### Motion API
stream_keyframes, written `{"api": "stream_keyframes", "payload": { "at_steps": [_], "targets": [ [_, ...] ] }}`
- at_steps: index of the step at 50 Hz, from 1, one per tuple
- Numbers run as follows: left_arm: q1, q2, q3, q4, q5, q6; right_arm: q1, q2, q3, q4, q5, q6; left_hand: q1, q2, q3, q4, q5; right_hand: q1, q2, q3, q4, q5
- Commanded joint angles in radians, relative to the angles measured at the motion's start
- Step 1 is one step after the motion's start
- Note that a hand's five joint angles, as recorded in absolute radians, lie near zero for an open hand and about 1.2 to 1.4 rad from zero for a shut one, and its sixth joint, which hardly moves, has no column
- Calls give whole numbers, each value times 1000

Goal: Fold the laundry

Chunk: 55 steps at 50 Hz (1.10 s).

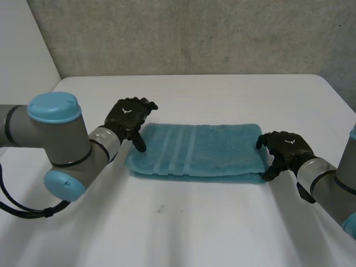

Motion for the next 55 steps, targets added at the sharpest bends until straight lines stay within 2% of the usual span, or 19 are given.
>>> {"api": "stream_keyframes", "payload": {
  "at_steps": [1, 9, 13, 14, 16, 18, 29, 32, 37, 46, 52, 53, 54, 55],
  "targets": [
    [6, -21, -15, 0, -6, -1, -8, 88, -12, -32, 2, 1, -4, 5, 1, 6, 18, 241, 162, 163, 162, 186],
    [9, -13, -60, 20, -55, 5, -7, 95, -16, -38, 3, 18, -7, 3, -2, 3, 15, 274, 195, 196, 195, 219],
    [11, -2, -80, 40, -59, 8, -8, 93, -9, -55, 5, 79, -7, 3, -2, 3, 15, 517, 438, 439, 438, 462],
    [11, -1, -81, 43, -59, 8, -8, 93, -9, -55, 5, 79, -7, 3, -2, 3, 15, 518, 439, 440, 439, 462],
    [11, 5, -85, 45, -59, 8, -10, 89, -1, -76, 6, 130, -7, 3, -2, 3, 15, 859, 780, 781, 780, 804],
    [9, 13, -91, 45, -60, 8, -11, 84, 2, -81, 6, 154, -7, 3, -2, 3, 15, 944, 865, 866, 865, 889],
    [18, 106, -161, 48, -59, 8, -11, 12, -68, -65, 12, 190, -13, -3, -8, -3, 9, 945, 866, 867, 866, 890],
    [23, 133, -183, 48, -59, 6, 16, 10, -195, -10, 8, 187, -16, -6, -11, -6, 6, 945, 866, 867, 866, 890],
    [50, 194, -235, 50, -59, 6, 188, 32, -401, 66, 8, 194, -21, -12, -17, -12, 0, 945, 866, 867, 866, 890],
    [132, 261, -316, 51, -54, 5, 487, 309, -775, 132, -8, 184, -24, -15, -20, -15, -3, 945, 866, 867, 866, 890],
    [170, 263, -327, 50, -52, 5, 587, 476, -890, 186, 0, 135, -30, -21, -26, -21, -9, 945, 866, 867, 866, 890],
    [175, 263, -327, 50, -51, 5, 591, 506, -919, 215, 11, 92, -30, -21, -26, -21, -9, 563, 484, 485, 484, 507],
    [181, 263, -324, 50, -49, 2, 592, 506, -920, 215, 11, 92, -30, -21, -26, -21, -9, 559, 480, 481, 480, 504],
    [184, 263, -321, 50, -48, 2, 590, 515, -932, 230, 21, 73, -30, -21, -26, -21, -9, 323, 244, 245, 244, 268]
  ]
}}
